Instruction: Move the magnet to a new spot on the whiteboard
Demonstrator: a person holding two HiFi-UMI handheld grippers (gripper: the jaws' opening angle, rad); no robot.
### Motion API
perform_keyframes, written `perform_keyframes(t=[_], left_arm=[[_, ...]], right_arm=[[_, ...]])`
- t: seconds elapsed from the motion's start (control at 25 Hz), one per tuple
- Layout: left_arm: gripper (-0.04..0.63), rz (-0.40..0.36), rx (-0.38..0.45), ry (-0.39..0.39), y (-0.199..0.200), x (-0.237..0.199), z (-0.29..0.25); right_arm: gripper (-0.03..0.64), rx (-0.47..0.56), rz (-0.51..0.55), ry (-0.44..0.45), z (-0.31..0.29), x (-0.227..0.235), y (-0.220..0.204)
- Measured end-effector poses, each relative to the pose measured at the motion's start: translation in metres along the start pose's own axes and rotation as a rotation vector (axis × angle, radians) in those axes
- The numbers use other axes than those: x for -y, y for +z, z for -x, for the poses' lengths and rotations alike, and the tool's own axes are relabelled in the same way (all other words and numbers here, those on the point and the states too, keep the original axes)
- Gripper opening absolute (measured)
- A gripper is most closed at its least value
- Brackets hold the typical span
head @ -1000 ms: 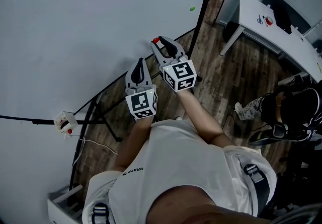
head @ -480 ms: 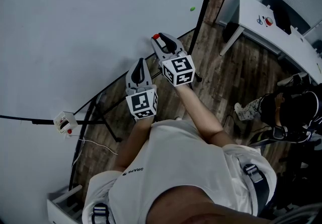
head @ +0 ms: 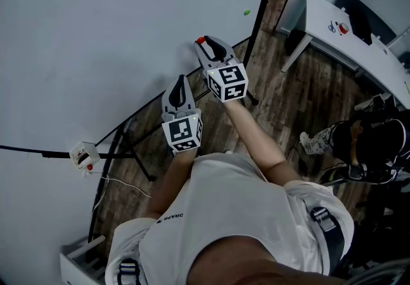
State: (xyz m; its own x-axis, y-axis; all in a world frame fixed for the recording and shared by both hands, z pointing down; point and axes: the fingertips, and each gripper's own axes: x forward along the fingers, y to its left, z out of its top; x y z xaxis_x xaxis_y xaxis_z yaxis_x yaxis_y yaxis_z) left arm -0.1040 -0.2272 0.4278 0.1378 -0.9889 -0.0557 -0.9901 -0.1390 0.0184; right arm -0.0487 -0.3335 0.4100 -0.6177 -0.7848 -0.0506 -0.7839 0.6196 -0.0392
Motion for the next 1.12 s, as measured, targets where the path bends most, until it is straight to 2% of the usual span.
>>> perform_keyframes(t=[1.12], left_arm=[[0.002,-0.009,-0.005,0.016,0.000,-0.004,0.000]], right_arm=[[0.130,-0.027,-0.001,0.009,-0.040,0.012,-0.011]])
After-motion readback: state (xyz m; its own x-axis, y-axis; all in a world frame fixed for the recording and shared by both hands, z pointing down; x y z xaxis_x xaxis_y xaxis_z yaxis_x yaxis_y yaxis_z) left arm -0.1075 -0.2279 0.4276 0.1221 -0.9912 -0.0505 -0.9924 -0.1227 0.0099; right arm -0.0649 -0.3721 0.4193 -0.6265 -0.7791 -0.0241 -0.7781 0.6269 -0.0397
